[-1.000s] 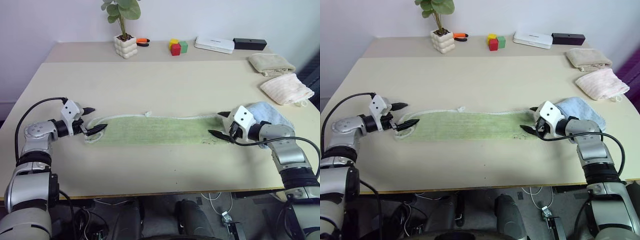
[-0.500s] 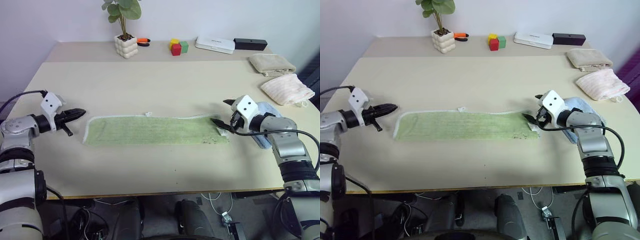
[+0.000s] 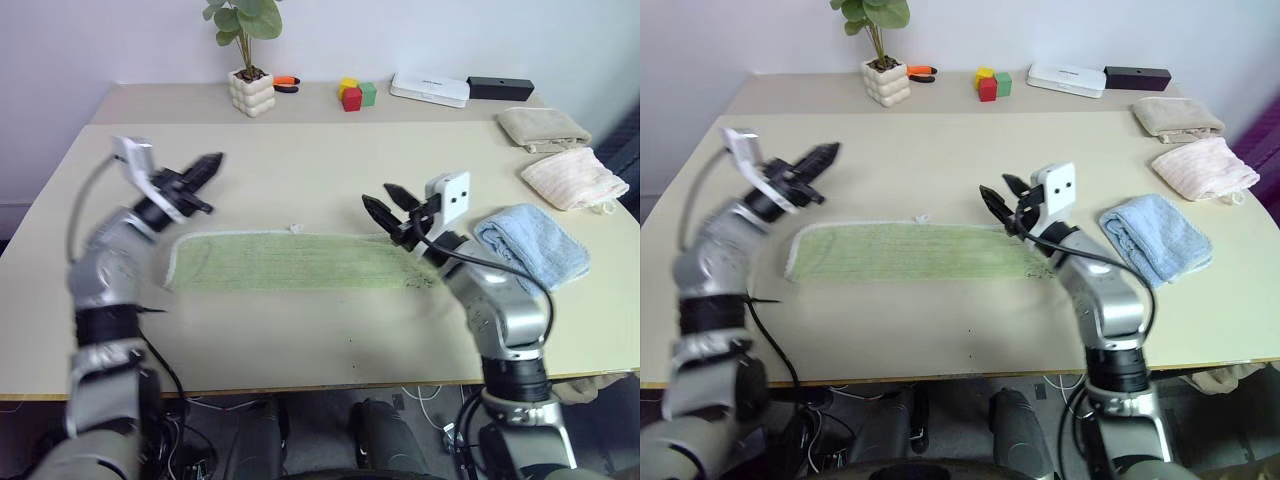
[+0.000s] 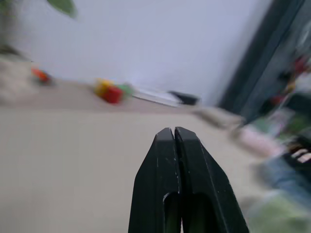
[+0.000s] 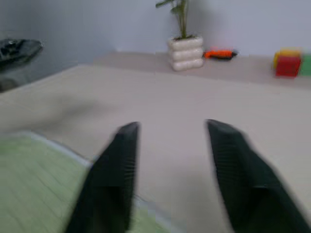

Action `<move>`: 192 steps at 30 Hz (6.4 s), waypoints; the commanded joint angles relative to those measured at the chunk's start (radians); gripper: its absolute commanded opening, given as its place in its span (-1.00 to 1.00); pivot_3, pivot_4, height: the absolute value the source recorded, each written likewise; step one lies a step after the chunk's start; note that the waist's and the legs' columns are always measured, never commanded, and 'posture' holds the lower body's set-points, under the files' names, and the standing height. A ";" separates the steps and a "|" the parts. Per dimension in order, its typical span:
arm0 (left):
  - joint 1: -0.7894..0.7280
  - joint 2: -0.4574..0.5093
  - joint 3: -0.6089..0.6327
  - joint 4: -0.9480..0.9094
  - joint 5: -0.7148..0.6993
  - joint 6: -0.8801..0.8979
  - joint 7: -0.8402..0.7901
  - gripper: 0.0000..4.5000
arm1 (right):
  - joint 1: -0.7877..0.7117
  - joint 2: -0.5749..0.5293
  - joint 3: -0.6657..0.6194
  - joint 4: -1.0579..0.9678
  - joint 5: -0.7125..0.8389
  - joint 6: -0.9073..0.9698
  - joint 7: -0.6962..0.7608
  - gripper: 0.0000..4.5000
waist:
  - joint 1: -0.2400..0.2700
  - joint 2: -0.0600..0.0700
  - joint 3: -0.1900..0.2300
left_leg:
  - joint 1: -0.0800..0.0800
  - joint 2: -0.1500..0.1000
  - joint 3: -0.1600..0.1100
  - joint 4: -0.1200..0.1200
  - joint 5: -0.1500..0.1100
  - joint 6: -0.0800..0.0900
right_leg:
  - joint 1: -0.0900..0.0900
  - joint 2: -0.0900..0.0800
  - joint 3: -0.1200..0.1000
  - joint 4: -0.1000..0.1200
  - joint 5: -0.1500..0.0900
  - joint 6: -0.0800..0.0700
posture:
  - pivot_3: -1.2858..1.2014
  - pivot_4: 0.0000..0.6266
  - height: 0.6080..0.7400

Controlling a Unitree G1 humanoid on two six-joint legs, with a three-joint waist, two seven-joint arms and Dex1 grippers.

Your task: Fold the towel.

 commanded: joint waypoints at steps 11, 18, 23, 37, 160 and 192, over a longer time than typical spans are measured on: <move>0.147 -0.072 -0.142 0.021 0.271 -0.136 0.246 -1.00 | 0.042 0.089 0.027 0.243 -0.178 -0.082 -0.213 -0.99 | 0.002 0.000 -0.001 | 0.002 0.000 -0.001 -0.001 0.000 -0.001 | 0.002 0.003 0.000 -0.001 0.000 0.000 | 0.03 -0.52 0.92; 0.178 0.021 -0.097 0.097 0.312 -0.216 0.196 -1.00 | 0.049 0.052 -0.026 0.261 -0.196 -0.124 -0.234 -0.99 | 0.002 0.000 -0.001 | 0.002 0.000 -0.001 -0.002 0.000 -0.001 | 0.002 0.003 0.000 -0.002 0.000 0.000 | 0.03 -0.52 0.92; 0.187 0.116 -0.020 0.175 0.318 -0.251 0.162 -1.00 | 0.051 -0.003 -0.047 0.274 -0.209 -0.152 -0.212 -0.99 | -0.002 0.000 -0.002 | 0.003 0.000 -0.001 -0.002 0.000 -0.001 | 0.002 0.003 0.000 -0.002 0.000 -0.001 | 0.03 -0.52 0.92; 0.162 0.227 0.061 0.248 0.294 -0.242 0.100 -1.00 | 0.036 -0.110 -0.109 0.295 -0.175 -0.207 -0.128 -0.66 | 0.001 0.000 -0.002 | 0.002 0.000 -0.001 -0.003 0.000 -0.001 | 0.003 0.002 0.000 -0.002 0.000 -0.001 | 0.03 -0.52 0.92; 0.156 0.442 -0.032 0.194 0.187 -0.386 -0.718 1.00 | -0.019 -0.165 0.355 -0.057 0.075 0.185 0.160 -0.19 | 0.000 -0.005 -0.004 | 0.000 0.001 -0.001 -0.003 -0.001 0.001 | 0.000 0.003 0.000 -0.004 0.000 -0.001 | 0.03 -0.52 0.92; 0.604 0.457 0.184 -0.301 -0.363 0.214 -0.464 1.00 | -0.154 -0.012 0.142 0.576 -0.138 -0.412 0.245 -0.99 | -0.017 -0.004 -0.003 | 0.001 0.002 0.000 -0.004 -0.001 0.001 | -0.001 0.002 0.001 -0.003 0.000 -0.001 | 0.03 -0.52 0.92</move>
